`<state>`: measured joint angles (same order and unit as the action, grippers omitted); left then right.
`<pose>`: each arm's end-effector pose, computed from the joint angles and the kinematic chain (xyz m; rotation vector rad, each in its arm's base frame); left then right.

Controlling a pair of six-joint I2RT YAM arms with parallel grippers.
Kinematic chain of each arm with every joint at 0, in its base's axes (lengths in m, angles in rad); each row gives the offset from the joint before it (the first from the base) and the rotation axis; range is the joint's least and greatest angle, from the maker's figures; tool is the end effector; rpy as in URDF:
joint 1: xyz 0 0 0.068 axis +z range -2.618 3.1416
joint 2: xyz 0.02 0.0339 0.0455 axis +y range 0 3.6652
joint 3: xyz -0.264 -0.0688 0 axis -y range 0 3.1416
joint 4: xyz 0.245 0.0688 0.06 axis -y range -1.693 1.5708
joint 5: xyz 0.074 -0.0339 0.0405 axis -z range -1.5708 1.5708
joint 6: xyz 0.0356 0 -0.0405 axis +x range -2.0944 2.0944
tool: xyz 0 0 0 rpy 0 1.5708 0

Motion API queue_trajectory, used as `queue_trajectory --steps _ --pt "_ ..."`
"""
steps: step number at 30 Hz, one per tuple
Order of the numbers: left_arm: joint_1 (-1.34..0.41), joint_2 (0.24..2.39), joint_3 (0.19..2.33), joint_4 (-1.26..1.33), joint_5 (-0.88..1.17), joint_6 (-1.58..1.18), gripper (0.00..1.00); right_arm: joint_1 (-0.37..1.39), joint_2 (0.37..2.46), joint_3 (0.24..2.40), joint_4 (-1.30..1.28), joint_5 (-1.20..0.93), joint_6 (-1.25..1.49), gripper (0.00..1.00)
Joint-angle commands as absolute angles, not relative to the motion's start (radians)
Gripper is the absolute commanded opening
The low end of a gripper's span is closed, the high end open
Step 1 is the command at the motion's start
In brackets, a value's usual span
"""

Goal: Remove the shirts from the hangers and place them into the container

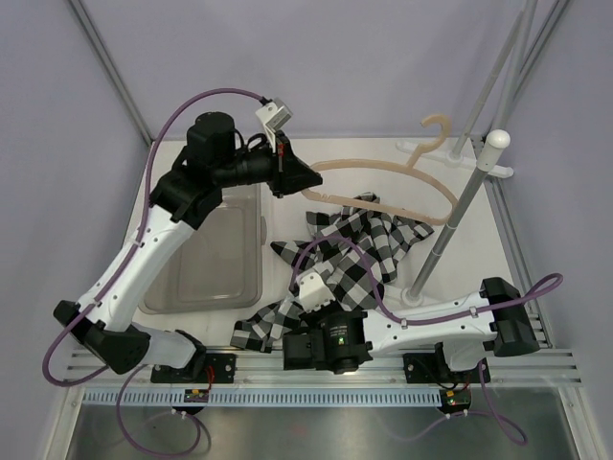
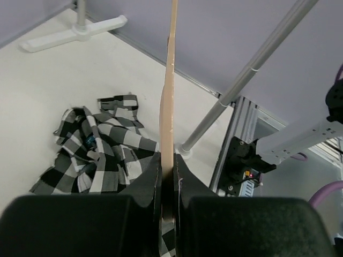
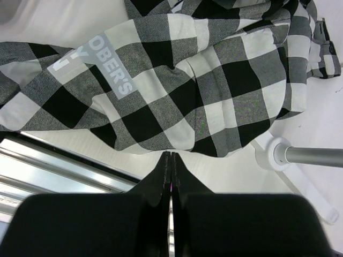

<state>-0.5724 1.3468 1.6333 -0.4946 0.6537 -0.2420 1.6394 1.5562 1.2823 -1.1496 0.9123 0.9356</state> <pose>0.2232 -0.1696 0.4766 0.7927 1.7126 -1.1508 0.0087 0.2836 0.2742 -0.6908 2.1150 -0.1474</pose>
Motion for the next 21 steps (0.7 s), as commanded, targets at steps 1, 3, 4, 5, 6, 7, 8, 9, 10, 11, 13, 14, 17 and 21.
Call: queue_trajectory --steps 1,3,4,5,6,7,8,9,10,11,13,14,17,21 --pt "-0.584 1.364 1.651 -0.318 0.856 -0.275 0.00 1.647 1.548 1.298 -1.180 0.936 1.054 0.00" --pt "-0.595 1.391 1.654 -0.246 0.928 -0.305 0.00 1.647 1.548 1.290 -1.199 0.939 1.081 0.00" --pt "-0.597 1.405 1.660 -0.226 0.955 -0.319 0.00 1.647 1.545 1.289 -1.206 0.940 1.091 0.00" --pt "-0.603 1.420 1.680 -0.195 1.006 -0.345 0.00 1.647 1.543 1.287 -1.210 0.942 1.097 0.00" --pt "-0.609 1.458 1.696 -0.190 1.028 -0.353 0.00 1.647 1.540 1.282 -1.212 0.940 1.101 0.00" --pt "-0.615 1.476 1.713 -0.192 1.041 -0.359 0.00 1.647 1.537 1.281 -1.216 0.940 1.112 0.00" --pt "-0.629 1.492 1.732 -0.196 1.060 -0.354 0.00 1.647 1.536 1.281 -1.227 0.942 1.118 0.00" --pt "-0.638 1.509 1.762 -0.205 1.066 -0.353 0.00 1.647 1.531 1.278 -1.232 0.943 1.130 0.00" --pt "-0.644 1.540 1.779 -0.209 1.074 -0.354 0.00 1.647 1.526 1.276 -1.241 0.943 1.134 0.00" --pt "-0.653 1.554 1.795 -0.212 1.086 -0.354 0.00 1.647 1.522 1.272 -1.244 0.943 1.143 0.00" --pt "-0.661 1.587 1.839 -0.232 1.091 -0.350 0.00 1.649 1.514 1.264 -1.256 0.942 1.163 0.00" --pt "-0.664 1.595 1.847 -0.233 1.089 -0.351 0.00 1.651 1.509 1.259 -1.259 0.942 1.167 0.00" --pt "-0.667 1.615 1.868 -0.212 1.100 -0.363 0.00 1.655 1.502 1.249 -1.273 0.939 1.190 0.00" --pt "-0.670 1.644 1.884 -0.140 1.123 -0.411 0.00 1.661 1.502 1.249 -1.290 0.939 1.207 0.00"
